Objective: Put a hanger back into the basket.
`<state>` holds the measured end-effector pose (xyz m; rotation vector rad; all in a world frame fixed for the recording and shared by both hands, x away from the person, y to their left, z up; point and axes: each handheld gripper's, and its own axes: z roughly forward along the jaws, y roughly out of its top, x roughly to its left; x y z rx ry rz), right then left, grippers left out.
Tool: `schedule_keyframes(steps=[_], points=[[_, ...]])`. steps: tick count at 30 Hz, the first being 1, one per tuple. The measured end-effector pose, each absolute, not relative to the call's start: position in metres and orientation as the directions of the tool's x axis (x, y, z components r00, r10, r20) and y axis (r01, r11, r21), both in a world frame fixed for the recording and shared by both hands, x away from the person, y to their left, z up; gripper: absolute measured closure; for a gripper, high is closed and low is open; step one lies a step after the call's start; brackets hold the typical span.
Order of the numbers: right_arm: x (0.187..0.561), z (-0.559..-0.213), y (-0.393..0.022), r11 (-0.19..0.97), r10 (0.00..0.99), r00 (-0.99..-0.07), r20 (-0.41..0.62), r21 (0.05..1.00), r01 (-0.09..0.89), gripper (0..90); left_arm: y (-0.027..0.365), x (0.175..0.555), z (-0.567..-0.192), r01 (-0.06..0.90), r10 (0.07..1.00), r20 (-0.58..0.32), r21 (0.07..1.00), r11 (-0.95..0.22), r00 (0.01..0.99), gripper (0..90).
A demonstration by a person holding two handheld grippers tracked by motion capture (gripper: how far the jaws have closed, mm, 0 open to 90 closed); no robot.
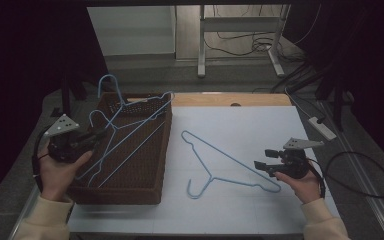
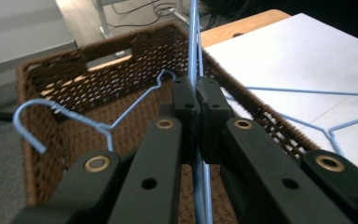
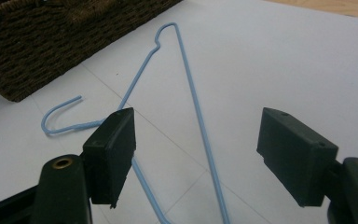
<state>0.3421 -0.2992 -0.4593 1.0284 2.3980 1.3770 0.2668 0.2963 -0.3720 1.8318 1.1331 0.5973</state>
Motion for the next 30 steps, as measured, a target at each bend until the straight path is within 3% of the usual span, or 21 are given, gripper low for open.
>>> schedule_keyframes(steps=[15,30], points=[[0.344,-0.464,-0.295,0.358,0.644,-0.747,0.167,0.797,0.487,28.3,0.315,0.269,-0.395,0.537,0.897,-0.066,0.819,-0.202,0.438,88.0],[0.344,-0.465,-0.294,0.364,0.642,-0.748,0.169,0.792,0.491,28.3,0.296,0.3,-0.421,0.62,0.89,-0.074,0.743,-0.252,0.45,87.9]])
